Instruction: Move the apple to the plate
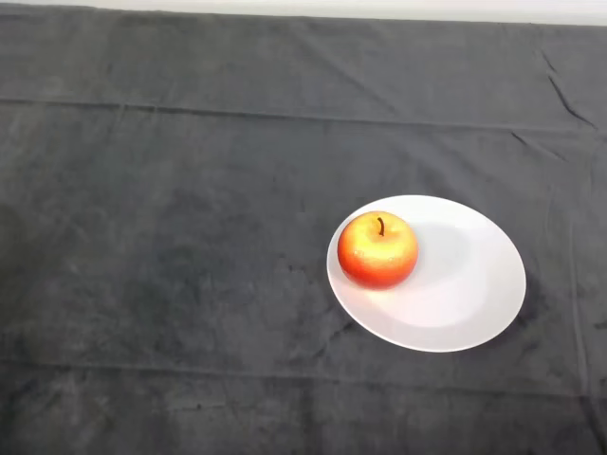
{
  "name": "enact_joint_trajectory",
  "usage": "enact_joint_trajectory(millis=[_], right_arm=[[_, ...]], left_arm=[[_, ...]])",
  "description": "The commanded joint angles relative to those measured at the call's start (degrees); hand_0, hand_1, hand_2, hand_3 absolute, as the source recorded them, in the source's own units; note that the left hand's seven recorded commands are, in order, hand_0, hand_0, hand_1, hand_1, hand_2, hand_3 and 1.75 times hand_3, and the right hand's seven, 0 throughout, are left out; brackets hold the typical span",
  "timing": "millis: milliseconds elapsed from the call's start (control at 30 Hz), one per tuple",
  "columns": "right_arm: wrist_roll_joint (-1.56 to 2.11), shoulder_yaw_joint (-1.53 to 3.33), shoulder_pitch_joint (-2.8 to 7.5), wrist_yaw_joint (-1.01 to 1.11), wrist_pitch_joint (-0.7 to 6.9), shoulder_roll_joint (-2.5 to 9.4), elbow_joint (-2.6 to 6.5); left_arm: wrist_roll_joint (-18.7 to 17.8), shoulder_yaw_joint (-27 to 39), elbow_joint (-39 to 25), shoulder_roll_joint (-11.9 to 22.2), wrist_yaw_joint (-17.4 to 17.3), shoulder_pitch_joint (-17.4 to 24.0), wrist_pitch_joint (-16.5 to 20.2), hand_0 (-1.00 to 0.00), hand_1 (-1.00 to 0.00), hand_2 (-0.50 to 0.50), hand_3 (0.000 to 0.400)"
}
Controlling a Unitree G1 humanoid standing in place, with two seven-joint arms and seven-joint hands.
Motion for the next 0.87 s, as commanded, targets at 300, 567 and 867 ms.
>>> enact_joint_trajectory(millis=[300,567,867], right_arm=[[0.62,-0.12,0.37,-0.32,-0.21,-0.28,-1.61],[0.62,-0.11,0.37,-0.34,-0.2,-0.28,-1.63],[0.62,-0.1,0.38,-0.36,-0.2,-0.26,-1.66]], left_arm=[[1.1,1.9,-3.2,-1.0,-1.3,-0.4,0.7,0.0,0.0,0.0,0.0],[0.8,2.7,-3.8,-1.3,-2.1,0.3,0.6,0.0,0.0,0.0,0.0],[0.7,3.5,-5.2,-1.8,-2.7,1.3,0.7,0.0,0.0,0.0,0.0]])
